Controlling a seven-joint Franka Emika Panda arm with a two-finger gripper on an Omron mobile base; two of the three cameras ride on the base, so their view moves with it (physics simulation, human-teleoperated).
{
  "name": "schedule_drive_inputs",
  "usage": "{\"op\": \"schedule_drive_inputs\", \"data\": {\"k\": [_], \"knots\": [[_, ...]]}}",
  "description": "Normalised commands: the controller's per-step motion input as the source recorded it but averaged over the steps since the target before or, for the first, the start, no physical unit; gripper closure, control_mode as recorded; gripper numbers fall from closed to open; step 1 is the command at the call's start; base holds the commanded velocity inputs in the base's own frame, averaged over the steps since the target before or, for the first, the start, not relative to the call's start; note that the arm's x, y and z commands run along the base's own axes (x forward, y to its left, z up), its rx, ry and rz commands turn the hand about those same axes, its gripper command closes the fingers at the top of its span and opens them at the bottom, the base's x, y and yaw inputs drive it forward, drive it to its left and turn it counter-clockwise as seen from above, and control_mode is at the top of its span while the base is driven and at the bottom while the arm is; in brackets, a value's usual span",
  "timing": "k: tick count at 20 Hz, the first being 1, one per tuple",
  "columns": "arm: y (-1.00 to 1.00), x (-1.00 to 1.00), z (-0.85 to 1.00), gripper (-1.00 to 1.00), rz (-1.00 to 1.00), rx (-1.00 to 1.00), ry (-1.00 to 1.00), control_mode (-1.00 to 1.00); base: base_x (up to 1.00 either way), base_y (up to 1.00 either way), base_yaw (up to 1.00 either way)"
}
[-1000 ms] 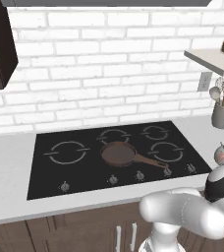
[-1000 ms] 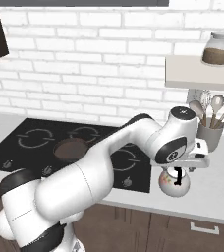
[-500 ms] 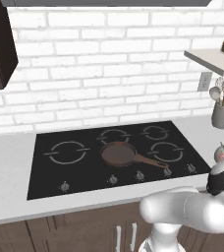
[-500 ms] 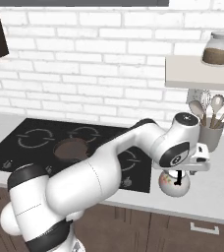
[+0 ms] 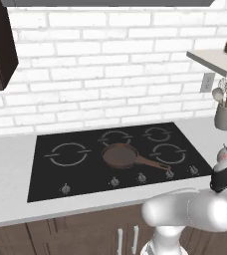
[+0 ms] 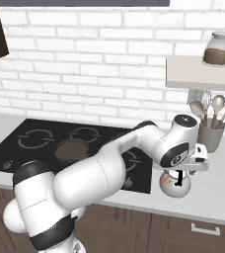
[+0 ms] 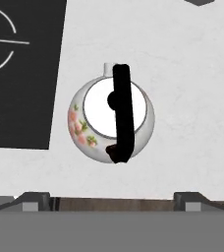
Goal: Pick the kettle from the counter and place it on a stove burner. Then turn the burner on.
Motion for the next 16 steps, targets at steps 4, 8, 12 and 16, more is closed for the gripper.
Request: {"op": "schedule_drive_inputs", "data": {"k": [4, 8, 12, 16], "knots": [[0.0, 0.19, -0.15, -1.0, 0.0, 0.0, 0.0, -1.0, 0.0, 0.0, 0.0], [0.0, 0.25, -0.17, -1.0, 0.0, 0.0, 0.0, -1.0, 0.0, 0.0, 0.0], [0.0, 0.31, -0.08, -1.0, 0.0, 0.0, 0.0, -1.0, 0.0, 0.0, 0.0], [0.0, 0.28, 0.0, -1.0, 0.0, 0.0, 0.01, -1.0, 0.0, 0.0, 0.0]]}}
